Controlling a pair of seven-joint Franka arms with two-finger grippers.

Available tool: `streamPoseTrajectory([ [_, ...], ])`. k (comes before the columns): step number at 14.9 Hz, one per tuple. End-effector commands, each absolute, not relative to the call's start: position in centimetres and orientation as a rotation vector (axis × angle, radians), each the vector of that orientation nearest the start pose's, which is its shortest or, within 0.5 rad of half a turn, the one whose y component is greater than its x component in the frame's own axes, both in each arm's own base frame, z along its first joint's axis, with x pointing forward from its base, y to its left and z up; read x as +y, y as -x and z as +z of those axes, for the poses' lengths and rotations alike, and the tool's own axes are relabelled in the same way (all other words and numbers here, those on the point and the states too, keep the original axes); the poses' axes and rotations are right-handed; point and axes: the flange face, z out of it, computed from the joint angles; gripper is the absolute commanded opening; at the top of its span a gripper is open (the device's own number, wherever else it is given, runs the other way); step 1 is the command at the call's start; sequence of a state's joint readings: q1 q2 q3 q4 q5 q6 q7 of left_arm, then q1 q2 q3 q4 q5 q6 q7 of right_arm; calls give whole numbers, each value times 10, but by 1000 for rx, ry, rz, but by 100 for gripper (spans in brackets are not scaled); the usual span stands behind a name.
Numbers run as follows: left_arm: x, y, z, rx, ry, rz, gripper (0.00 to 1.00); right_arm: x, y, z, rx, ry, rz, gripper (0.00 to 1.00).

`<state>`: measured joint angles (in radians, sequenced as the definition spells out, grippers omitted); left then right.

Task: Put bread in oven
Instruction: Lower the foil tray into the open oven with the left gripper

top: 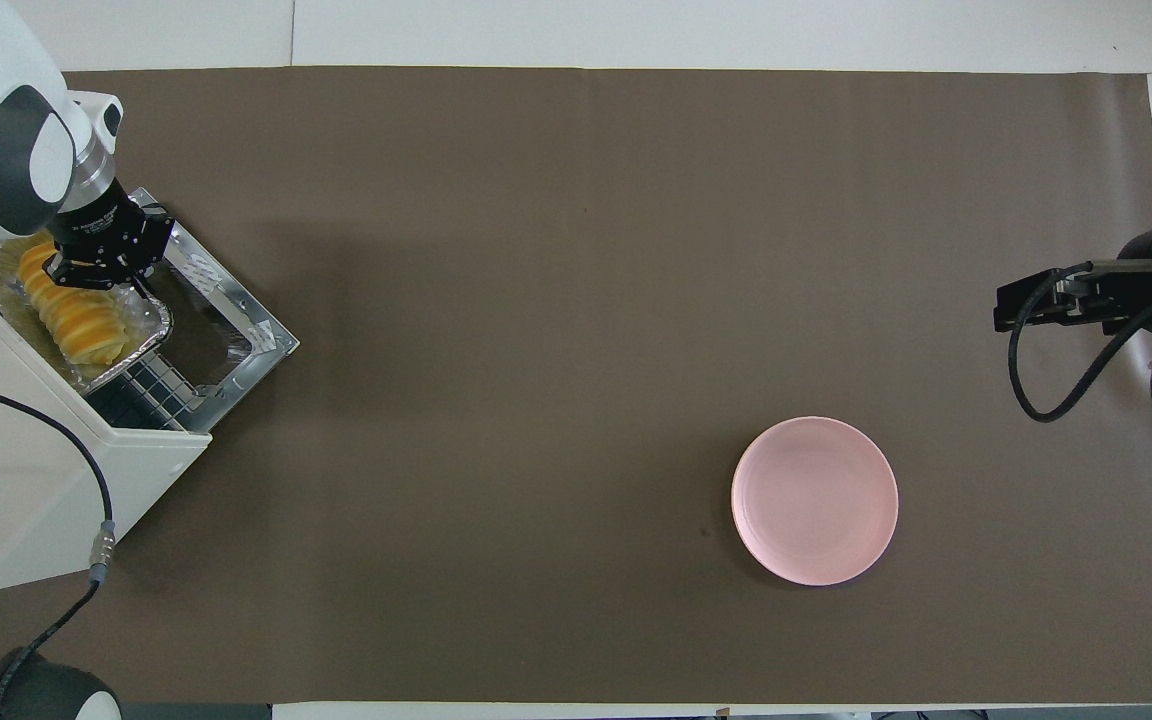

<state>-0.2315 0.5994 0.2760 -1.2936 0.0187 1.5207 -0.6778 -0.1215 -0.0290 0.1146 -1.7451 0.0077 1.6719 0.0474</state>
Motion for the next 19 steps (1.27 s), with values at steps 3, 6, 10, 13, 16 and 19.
streamPoseTrajectory([
  [3,-13,-659,384,-1086,2581,373,0,-5,-547,570,79,3153,65,100],
  [6,-27,-653,379,-1100,2572,364,0,-5,-547,570,79,3153,65,100],
  [10,-12,-648,376,-1113,2563,379,0,-5,-547,570,79,3153,65,100],
  [13,5,-647,379,-1154,2526,378,0,-5,-547,570,79,3153,65,100],
  [16,13,-645,381,-1184,2509,374,0,-5,-547,570,79,3153,65,100],
  [19,18,-641,380,-1193,2507,378,0,-5,-547,570,76,3153,65,100],
])
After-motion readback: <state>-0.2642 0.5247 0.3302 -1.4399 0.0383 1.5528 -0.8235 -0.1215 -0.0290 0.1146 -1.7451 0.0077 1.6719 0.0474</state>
